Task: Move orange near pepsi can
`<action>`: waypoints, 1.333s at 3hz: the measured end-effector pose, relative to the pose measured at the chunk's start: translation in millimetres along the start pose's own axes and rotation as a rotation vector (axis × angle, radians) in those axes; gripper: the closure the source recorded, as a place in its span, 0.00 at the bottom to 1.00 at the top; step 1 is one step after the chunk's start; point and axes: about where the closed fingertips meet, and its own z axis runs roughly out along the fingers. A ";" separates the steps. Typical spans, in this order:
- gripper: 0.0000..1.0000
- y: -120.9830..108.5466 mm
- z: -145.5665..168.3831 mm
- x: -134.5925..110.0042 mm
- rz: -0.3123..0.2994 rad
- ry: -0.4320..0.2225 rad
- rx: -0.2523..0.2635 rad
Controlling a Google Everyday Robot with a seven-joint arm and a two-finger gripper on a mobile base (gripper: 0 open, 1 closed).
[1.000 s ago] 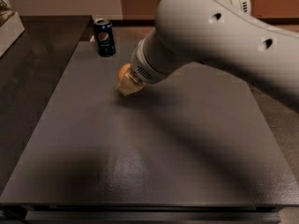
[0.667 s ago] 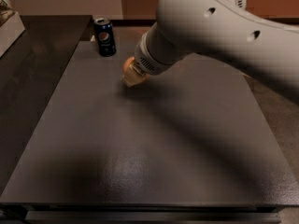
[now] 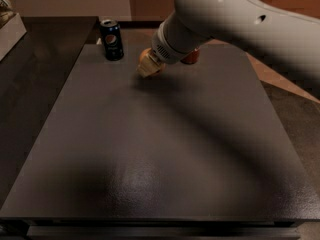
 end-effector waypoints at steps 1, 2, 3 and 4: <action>1.00 -17.3 17.5 -8.0 0.002 0.010 -0.002; 1.00 -29.9 36.6 -19.2 -0.003 0.019 -0.001; 1.00 -40.5 55.6 -30.8 -0.009 0.023 -0.003; 1.00 -49.1 74.8 -38.7 -0.006 0.018 -0.009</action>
Offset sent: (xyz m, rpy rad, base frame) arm 0.0803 0.0207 -0.0108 -0.0280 0.0132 -0.0033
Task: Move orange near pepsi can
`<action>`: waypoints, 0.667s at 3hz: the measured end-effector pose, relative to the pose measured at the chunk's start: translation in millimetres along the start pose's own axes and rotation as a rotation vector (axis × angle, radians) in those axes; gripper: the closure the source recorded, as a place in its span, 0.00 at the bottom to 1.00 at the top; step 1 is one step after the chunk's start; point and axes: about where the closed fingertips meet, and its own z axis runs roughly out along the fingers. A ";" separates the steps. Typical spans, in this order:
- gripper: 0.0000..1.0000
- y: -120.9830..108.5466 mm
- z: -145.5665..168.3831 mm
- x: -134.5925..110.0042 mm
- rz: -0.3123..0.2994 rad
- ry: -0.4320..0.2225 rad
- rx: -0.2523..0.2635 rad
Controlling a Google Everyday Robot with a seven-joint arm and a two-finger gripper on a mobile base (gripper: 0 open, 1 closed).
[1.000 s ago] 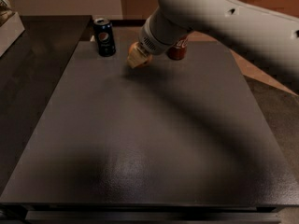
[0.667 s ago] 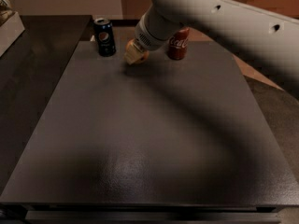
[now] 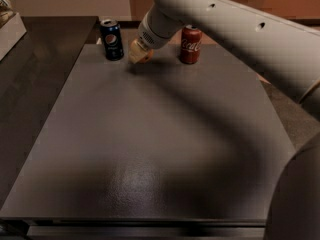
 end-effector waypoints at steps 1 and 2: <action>1.00 -7.4 18.4 -8.2 0.003 -0.004 -0.016; 1.00 -10.8 35.8 -13.3 0.007 -0.010 -0.032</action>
Offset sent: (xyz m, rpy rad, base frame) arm 0.0497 0.0259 -0.0222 0.0398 0.0268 0.0244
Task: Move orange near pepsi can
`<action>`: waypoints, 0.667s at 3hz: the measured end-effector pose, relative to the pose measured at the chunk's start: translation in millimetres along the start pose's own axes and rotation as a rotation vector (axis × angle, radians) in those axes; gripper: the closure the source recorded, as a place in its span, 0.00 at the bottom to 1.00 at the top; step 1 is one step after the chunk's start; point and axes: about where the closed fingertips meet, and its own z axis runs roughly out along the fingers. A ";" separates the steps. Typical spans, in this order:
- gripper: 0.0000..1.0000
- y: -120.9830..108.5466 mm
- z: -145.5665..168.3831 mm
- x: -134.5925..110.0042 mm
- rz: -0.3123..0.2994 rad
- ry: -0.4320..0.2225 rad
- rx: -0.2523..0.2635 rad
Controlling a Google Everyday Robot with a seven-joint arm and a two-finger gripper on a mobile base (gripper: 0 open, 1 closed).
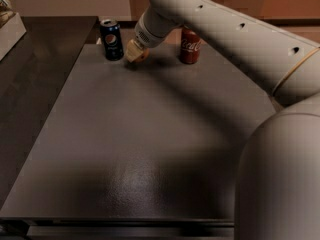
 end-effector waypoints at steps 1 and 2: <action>0.82 -1.2 16.1 -5.7 -0.002 -0.001 -0.022; 0.59 1.0 29.6 -6.8 0.001 0.004 -0.044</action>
Offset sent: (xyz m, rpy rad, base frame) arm 0.0237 0.0250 -0.0253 0.0202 0.0538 0.0361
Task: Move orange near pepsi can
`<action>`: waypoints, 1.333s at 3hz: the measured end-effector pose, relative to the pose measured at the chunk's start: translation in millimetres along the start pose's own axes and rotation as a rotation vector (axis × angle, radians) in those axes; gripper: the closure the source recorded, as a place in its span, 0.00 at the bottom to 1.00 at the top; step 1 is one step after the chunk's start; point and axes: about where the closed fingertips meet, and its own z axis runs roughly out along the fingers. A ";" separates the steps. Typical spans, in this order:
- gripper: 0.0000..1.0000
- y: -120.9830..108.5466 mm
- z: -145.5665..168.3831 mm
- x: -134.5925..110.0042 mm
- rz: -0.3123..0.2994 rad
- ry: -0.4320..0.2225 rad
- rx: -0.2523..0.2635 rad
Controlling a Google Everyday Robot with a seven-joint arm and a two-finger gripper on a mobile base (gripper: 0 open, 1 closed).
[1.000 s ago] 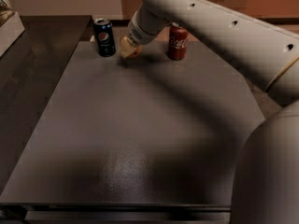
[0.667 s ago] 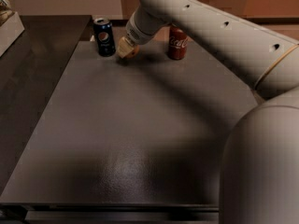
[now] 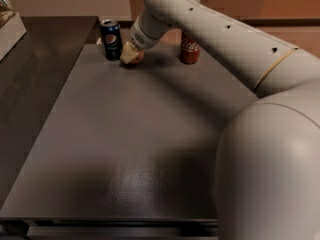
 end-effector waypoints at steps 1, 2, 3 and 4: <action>0.36 3.5 11.0 0.9 0.003 0.006 -0.022; 0.13 6.3 16.9 2.4 0.006 0.010 -0.035; 0.00 7.9 19.7 2.9 0.005 0.013 -0.039; 0.00 7.9 19.8 2.9 0.005 0.013 -0.039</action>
Offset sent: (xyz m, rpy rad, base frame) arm 0.0027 0.0093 -0.0162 0.0121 0.0401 0.0170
